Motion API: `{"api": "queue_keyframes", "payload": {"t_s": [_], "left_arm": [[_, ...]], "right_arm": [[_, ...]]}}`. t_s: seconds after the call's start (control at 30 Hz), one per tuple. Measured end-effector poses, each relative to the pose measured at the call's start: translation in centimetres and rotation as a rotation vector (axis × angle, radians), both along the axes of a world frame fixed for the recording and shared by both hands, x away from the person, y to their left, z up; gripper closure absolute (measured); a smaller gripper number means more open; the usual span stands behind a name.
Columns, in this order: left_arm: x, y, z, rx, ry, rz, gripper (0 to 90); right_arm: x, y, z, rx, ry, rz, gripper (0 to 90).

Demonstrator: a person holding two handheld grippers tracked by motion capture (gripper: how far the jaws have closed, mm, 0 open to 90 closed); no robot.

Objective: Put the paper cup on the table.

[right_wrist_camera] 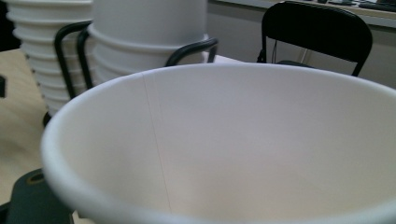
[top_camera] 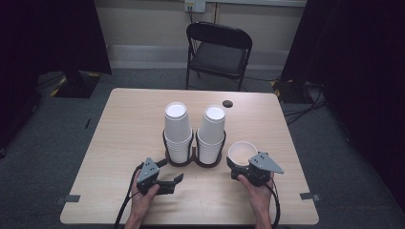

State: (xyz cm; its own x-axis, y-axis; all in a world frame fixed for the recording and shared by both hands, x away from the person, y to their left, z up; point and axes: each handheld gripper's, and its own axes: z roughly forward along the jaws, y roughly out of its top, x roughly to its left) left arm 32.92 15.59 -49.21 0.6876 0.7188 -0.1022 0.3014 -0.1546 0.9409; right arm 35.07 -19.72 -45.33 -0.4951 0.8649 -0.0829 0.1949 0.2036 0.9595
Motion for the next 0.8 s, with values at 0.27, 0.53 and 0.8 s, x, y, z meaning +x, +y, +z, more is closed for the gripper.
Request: {"api": "queue_keyframes", "payload": {"t_s": [0.27,0.53,0.8], "left_arm": [[-0.3,0.0,-0.3,0.011,-0.038,0.048,15.6],[-0.4,0.0,-0.3,0.011,-0.062,0.076,15.5],[-1.2,0.2,-0.4,-0.014,-0.125,0.116,15.8]], "right_arm": [[2.3,-1.0,0.5,0.017,0.009,-0.049,12.0],[4.9,-2.3,0.4,0.073,0.024,-0.091,11.8],[7.0,-2.2,0.4,0.076,0.025,-0.121,11.6]]}}
